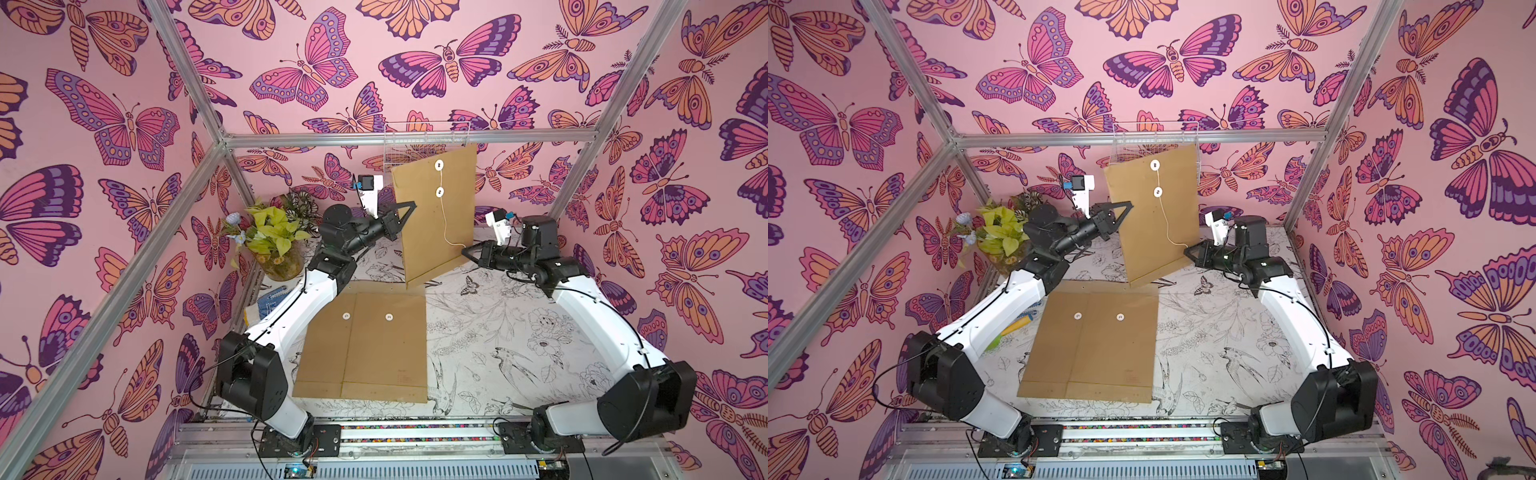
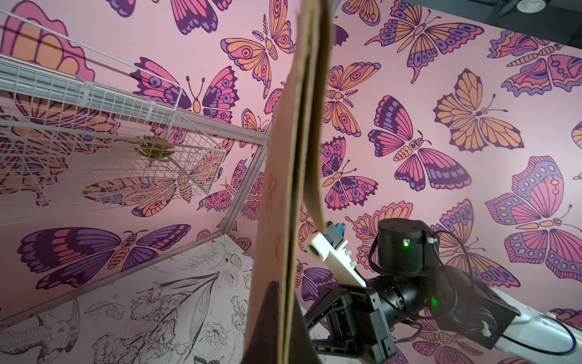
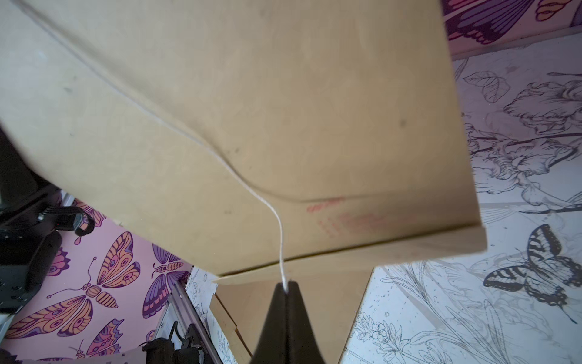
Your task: Open the file bag
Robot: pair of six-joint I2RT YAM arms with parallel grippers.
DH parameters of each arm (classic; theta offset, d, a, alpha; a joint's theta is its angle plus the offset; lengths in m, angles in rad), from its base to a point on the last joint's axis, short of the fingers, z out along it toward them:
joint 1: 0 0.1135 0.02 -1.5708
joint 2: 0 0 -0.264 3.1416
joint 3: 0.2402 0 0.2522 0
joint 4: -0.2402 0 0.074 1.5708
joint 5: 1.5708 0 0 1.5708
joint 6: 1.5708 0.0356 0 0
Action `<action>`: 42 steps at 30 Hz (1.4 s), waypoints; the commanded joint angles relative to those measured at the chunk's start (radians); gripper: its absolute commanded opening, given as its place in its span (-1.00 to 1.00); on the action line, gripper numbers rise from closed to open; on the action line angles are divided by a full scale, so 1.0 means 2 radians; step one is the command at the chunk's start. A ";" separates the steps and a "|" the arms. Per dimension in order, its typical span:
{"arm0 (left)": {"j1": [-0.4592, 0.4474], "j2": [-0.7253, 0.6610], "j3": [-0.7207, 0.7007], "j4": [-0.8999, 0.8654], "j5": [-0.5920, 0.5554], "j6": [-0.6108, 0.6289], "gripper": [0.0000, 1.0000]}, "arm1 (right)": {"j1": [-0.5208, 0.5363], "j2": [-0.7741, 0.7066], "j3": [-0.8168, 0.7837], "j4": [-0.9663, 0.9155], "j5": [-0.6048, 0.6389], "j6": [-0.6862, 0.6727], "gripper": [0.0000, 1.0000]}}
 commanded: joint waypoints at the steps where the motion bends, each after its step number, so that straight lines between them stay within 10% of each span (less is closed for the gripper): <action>1: 0.004 -0.028 0.005 -0.012 0.034 0.016 -1.00 | -0.010 -0.011 -0.005 -0.010 0.035 -0.012 -1.00; 27: 0.004 -0.065 0.009 -0.133 0.077 0.096 -1.00 | -0.051 -0.103 -0.030 -0.038 0.135 -0.014 -1.00; 42: 0.005 -0.124 -0.015 -0.280 0.047 0.197 -1.00 | -0.052 -0.227 -0.052 -0.027 0.311 -0.044 -1.00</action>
